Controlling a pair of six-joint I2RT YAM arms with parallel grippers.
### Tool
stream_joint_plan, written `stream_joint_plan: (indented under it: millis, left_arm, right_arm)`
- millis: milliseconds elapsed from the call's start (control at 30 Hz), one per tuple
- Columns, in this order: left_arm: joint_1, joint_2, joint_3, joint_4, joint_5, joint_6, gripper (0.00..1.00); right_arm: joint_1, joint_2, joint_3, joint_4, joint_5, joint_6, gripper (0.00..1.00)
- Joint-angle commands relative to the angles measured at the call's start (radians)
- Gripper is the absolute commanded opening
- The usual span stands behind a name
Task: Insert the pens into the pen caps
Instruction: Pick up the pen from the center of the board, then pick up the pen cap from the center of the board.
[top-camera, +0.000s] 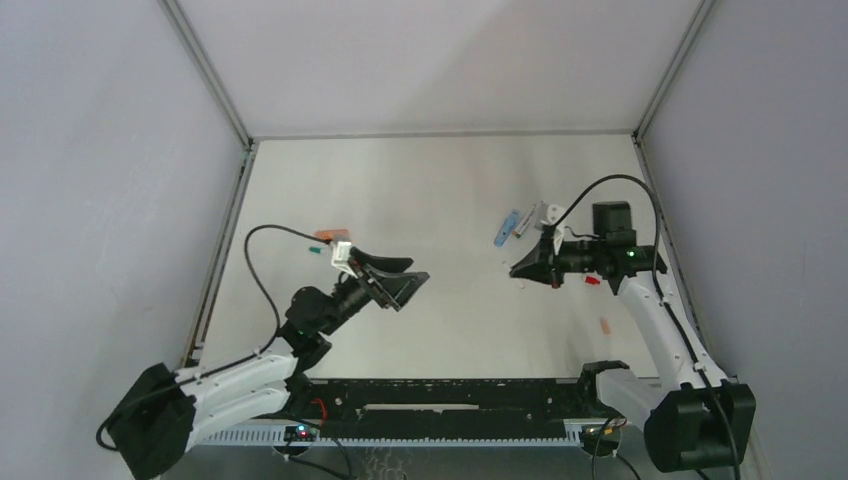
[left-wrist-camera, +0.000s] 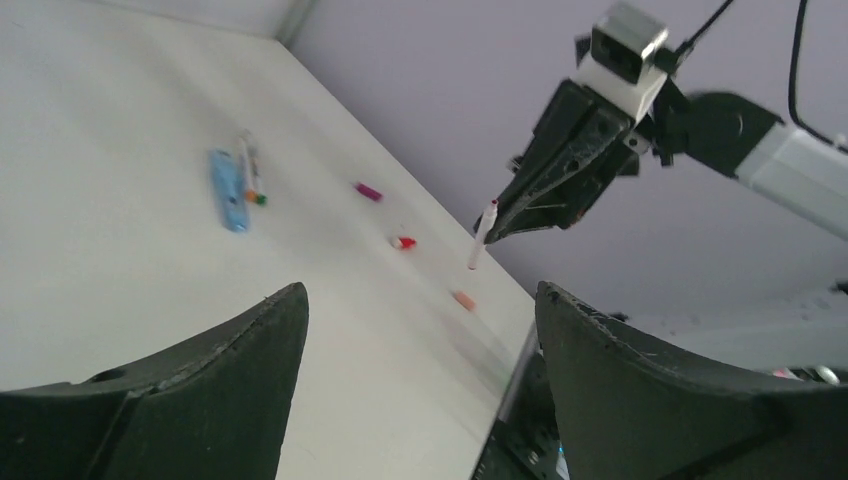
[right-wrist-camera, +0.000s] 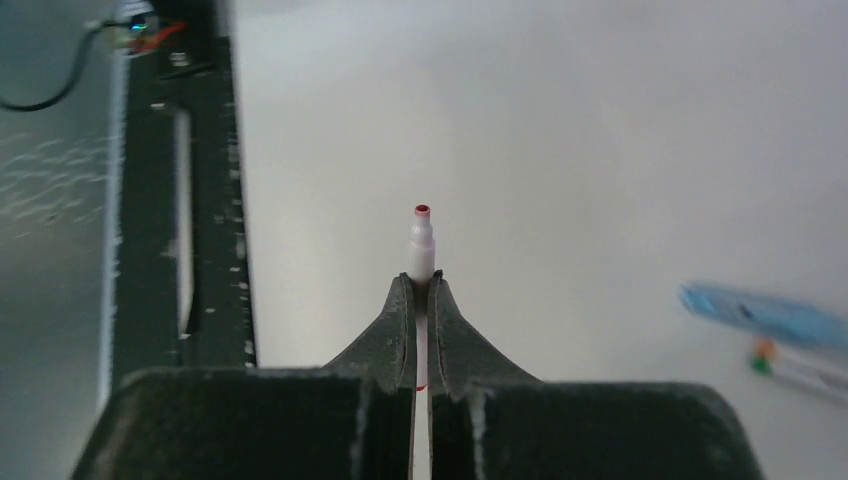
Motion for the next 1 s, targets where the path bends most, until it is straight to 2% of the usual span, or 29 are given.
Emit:
stream_joint_plan:
  millis: [0,100,267,400,567,967]
  left_arm:
    - [-0.12,0.117,0.126,0.137,-0.036,0.033,0.87]
    - [-0.174,0.245,0.165,0.237,-0.059,0.039,0.87]
    - [-0.223,0.478,0.219,0.528,-0.07,0.011,0.87]
    - [-0.252,0.575,0.298,0.537,-0.062,0.031,0.85]
    - [-0.267,0.652,0.339,0.533,-0.043,0.038,0.73]
    - [-0.31,0.729,0.397,0.491,-0.037,0.054,0.53]
  right_arm:
    - [0.106,0.009,0.018,0.045,-0.082,0.018,0.0]
    - [0.123,0.004,0.02,0.044,-0.105,0.045,0.0]
    - [0.136,0.014,0.016,0.05,-0.13,0.085,0.0]
    - [0.144,0.012,0.016,0.072,-0.143,0.125,0.0]
    - [0.145,0.007,0.016,0.089,-0.155,0.16,0.0]
    - [0.145,0.016,0.016,0.112,-0.16,0.201,0.0]
